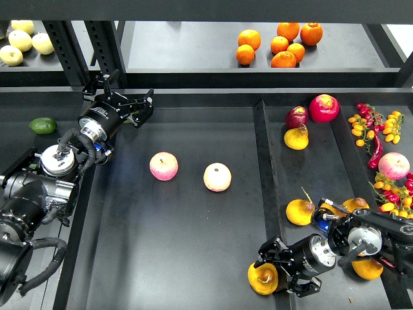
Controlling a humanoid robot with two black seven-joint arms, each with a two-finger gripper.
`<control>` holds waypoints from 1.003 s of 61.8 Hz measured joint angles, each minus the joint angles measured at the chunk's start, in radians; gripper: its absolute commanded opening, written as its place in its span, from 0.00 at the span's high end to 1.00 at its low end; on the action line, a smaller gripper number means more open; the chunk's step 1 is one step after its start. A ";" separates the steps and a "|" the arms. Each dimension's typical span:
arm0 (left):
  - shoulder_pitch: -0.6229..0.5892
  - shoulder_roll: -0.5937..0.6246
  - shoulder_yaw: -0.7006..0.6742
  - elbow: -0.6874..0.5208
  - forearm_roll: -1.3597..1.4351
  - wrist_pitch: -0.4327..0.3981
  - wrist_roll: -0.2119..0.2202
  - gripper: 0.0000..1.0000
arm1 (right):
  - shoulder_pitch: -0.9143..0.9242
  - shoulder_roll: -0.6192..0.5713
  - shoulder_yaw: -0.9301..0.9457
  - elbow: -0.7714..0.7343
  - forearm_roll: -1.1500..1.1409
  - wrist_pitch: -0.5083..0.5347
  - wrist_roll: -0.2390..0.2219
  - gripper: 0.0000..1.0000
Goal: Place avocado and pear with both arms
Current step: 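Lower the right gripper and grasp the yellow pear nearest the robot, then move the held pear toward the other pears and open the right gripper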
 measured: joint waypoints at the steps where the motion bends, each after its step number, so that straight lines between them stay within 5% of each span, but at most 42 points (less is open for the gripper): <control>1: 0.000 0.000 0.000 0.000 0.000 0.000 0.000 0.01 | -0.003 0.000 0.002 0.000 0.000 0.000 0.000 0.57; 6: 0.000 0.000 0.000 0.000 0.000 0.000 0.000 0.01 | -0.017 -0.003 0.021 -0.007 0.002 0.000 0.000 0.71; 26: 0.002 0.000 0.001 -0.002 0.000 0.000 0.003 0.01 | -0.026 0.001 0.076 -0.024 0.033 0.000 0.000 0.95; 62: 0.003 0.000 0.003 -0.002 0.000 0.000 0.005 0.01 | 0.101 -0.034 0.162 -0.031 0.207 0.000 0.000 0.96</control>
